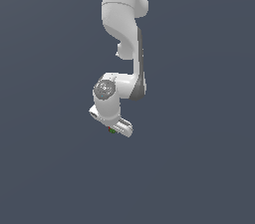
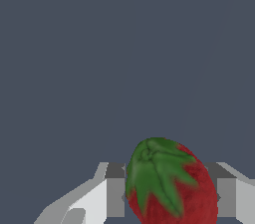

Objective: Pick up the object and move it to a goal position.

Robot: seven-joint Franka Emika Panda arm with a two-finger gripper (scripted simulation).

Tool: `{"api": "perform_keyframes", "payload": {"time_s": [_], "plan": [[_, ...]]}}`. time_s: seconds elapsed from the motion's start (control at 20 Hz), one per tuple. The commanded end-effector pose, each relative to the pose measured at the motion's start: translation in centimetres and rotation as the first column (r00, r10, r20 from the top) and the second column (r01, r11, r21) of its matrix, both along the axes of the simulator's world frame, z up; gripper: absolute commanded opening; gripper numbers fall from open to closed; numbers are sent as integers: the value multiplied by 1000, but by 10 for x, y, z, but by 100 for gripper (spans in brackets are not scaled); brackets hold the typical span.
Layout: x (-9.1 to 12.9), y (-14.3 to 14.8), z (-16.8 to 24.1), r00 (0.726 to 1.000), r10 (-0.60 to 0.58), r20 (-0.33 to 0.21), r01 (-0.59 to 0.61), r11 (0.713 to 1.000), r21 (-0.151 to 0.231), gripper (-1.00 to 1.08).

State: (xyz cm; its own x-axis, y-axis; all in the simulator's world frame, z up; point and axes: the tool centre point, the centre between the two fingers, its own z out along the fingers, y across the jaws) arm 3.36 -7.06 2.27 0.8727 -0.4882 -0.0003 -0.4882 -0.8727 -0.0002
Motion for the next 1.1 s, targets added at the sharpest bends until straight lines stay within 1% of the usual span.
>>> {"api": "perform_keyframes", "payload": {"time_s": [0.0,0.2,0.45,0.7,1.05], "plan": [[0,0,0,1000,-1,0,1,1000,0,-100],[4,-3,2,1000,-1,0,1,1000,0,-100],[14,-11,8,1000,-1,0,1,1000,0,-100],[31,-24,18,1000,-1,0,1,1000,0,-100],[61,-45,35,1000,0,0,0,1000,-1,-100]]}}
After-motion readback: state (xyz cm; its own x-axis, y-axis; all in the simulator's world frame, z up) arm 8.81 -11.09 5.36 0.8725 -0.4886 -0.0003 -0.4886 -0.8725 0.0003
